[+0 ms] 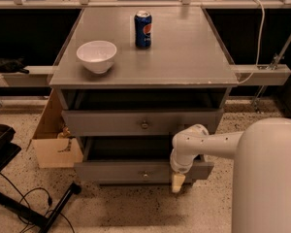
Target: Open middle drawer
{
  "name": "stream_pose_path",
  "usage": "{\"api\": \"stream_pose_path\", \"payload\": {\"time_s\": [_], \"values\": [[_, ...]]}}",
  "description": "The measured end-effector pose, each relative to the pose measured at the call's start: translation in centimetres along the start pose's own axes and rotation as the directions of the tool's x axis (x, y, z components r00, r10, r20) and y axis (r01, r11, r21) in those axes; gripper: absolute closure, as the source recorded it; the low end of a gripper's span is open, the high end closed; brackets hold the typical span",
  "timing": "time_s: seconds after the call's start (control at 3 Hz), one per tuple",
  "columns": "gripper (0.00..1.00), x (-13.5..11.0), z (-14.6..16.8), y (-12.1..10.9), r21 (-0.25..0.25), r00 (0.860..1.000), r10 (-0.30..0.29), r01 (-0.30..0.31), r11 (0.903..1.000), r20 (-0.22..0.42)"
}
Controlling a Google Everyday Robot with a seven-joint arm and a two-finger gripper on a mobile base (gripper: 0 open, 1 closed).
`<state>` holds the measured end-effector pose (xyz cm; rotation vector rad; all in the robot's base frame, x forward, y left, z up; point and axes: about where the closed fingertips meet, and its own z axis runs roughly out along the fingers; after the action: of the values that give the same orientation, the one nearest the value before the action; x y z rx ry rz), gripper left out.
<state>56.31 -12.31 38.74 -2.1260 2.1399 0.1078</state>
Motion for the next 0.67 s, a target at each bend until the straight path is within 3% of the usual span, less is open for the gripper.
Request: {"api": "stream_pose_path", "payload": {"time_s": [0.33,0.67], "values": [[0.42,0.9,0.3,2.3,-0.054,0.999,0.032,-0.031,0.9980,0.010],[0.65,1.0,-0.4,3.5,-0.072,0.999,0.036,-0.034,0.9968,0.016]]}}
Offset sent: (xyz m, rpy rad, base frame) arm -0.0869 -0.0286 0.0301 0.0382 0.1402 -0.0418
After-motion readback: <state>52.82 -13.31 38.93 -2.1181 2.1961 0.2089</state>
